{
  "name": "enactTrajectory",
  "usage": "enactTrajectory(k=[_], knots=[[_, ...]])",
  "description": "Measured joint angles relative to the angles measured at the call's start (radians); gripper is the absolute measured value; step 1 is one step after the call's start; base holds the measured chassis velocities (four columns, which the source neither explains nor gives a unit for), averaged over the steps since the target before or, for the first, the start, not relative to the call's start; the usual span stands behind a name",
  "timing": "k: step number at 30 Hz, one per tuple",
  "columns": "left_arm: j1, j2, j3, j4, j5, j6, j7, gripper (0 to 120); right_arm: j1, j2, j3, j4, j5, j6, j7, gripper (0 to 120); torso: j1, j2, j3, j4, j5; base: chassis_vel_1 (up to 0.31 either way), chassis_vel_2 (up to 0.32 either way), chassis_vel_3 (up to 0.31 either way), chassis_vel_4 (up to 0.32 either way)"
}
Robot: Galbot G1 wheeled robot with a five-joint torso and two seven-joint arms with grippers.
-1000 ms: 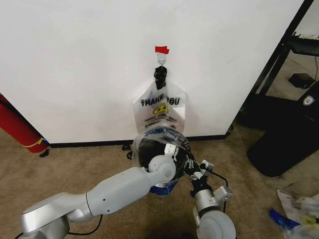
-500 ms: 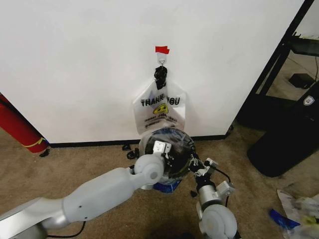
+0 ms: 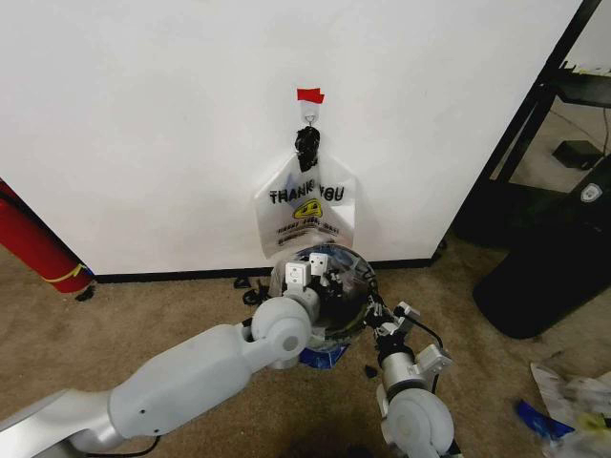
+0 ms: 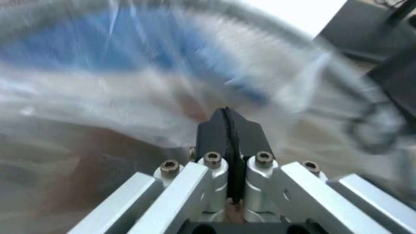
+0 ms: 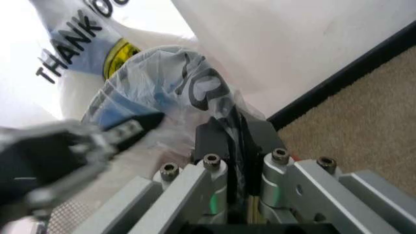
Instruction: Pick up the garbage bag from the wall and place it over the trash bin.
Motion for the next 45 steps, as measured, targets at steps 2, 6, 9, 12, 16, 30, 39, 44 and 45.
enactTrajectory(k=[2,6,9,12,16,30,39,44,45], knots=[[-0.003,-0.02,0.006,0.042,0.012,0.009,0.0,0,-0.004,-0.002,-0.001,0.009,0.0,0.0,-0.001,1,0.0,0.0,0.0,-0.0001,0.0,0.0,0.0,0.0,0.0],[-0.006,-0.037,0.016,0.096,0.019,0.03,-0.009,0,-0.011,-0.005,-0.004,0.021,0.0,0.0,-0.002,1,0.0,0.0,0.0,-0.0001,-0.0002,0.0,0.0,0.0,0.0],[-0.012,-0.045,0.026,0.128,0.024,0.042,-0.014,0,-0.016,-0.005,-0.008,0.025,-0.01,0.001,-0.008,1,0.0,0.0,0.0,0.0004,0.0,0.0,0.0,0.0,0.0],[-0.014,-0.051,0.028,0.14,0.025,0.044,-0.015,0,-0.018,-0.005,-0.01,0.026,-0.018,0.003,-0.012,1,0.0,0.0,0.0,0.0002,0.0,0.0,0.0,0.0,0.0],[-0.028,-0.069,0.033,0.17,0.02,0.056,-0.021,0,-0.03,-0.004,-0.025,0.027,-0.071,0.016,-0.034,1,0.0,0.0,0.0,0.0,0.0,0.0,0.0,0.0,0.0],[-0.02,0.025,0.029,0.028,0.009,0.098,-0.036,0,-0.011,-0.004,-0.009,-0.003,-0.083,0.028,-0.036,1,0.0,0.0,0.0,0.0004,-0.0001,0.0,0.0,0.0,0.0],[-0.023,-0.013,0.042,0.042,-0.039,0.138,-0.046,0,-0.016,-0.006,-0.02,-0.013,-0.128,0.046,-0.055,1,0.0,0.0,0.0,0.0,0.0,0.0,0.0,0.0,0.0],[-0.044,-0.057,0.065,0.093,-0.046,0.148,-0.048,0,-0.029,-0.007,-0.029,-0.01,-0.152,0.056,-0.067,1,0.0,0.0,0.0,-0.0001,0.0,0.0,0.0,0.0,0.0],[-0.048,-0.064,0.07,0.103,-0.046,0.15,-0.049,0,-0.032,-0.007,-0.032,-0.009,-0.157,0.058,-0.069,1,0.0,0.0,0.0,-0.0002,0.0,0.0,0.0,0.0,0.0]])
